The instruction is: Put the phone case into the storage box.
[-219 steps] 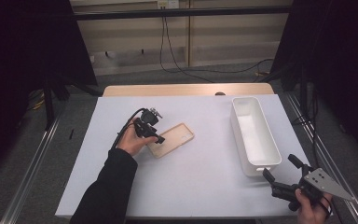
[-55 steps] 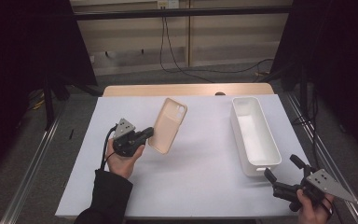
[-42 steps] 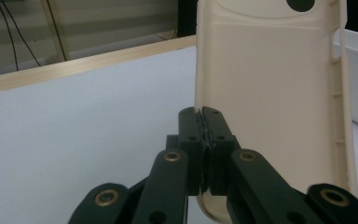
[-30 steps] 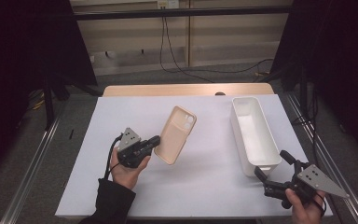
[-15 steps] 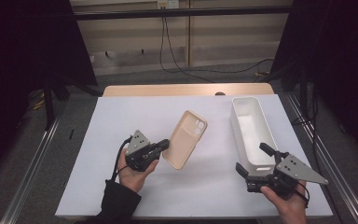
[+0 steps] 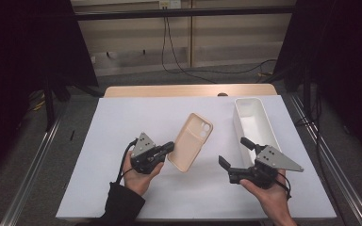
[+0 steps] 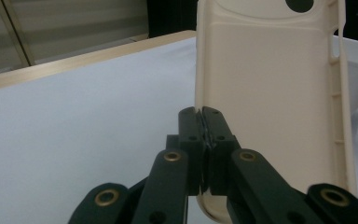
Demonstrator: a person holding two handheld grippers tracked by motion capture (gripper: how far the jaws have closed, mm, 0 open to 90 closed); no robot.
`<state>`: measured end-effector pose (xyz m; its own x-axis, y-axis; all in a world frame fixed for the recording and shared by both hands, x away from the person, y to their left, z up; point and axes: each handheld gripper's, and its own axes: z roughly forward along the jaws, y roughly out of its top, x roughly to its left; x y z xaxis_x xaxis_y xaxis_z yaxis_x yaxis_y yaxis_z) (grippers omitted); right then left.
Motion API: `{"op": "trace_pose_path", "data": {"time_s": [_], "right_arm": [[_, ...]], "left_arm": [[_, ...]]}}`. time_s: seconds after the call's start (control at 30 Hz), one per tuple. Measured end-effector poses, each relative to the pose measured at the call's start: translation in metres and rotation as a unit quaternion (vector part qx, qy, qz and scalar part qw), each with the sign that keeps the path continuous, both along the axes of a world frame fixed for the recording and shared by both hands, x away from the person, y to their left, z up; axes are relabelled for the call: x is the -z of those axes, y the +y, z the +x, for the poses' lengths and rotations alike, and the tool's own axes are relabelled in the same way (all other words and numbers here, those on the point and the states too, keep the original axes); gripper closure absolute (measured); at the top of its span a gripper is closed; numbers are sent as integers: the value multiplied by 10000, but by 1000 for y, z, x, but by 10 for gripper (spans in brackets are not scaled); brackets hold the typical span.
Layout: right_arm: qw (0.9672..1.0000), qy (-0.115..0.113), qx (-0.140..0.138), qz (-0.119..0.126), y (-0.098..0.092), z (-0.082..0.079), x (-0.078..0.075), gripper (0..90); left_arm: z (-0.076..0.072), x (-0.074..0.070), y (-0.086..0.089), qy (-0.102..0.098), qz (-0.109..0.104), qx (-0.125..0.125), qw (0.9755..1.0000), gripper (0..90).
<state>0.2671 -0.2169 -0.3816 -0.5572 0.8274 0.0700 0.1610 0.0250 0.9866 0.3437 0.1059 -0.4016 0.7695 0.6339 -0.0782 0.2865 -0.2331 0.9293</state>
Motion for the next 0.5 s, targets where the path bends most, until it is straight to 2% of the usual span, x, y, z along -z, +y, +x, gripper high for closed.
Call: {"op": "trace_pose_path", "data": {"time_s": [0.2, 0.4, 0.5], "right_arm": [[10000, -33, 7, 77, 12, 9, -4, 74], [9997, -8, 89, 249, 18, 17, -6, 92], [9996, 19, 110, 256, 22, 19, -9, 132]], "left_arm": [[-2, 0, -3, -47, 32, -15, 10000, 879], [-4, 2, -10, -67, 95, 82, 9999, 879], [-4, 2, -12, -82, 64, 88, 9999, 879]]}}
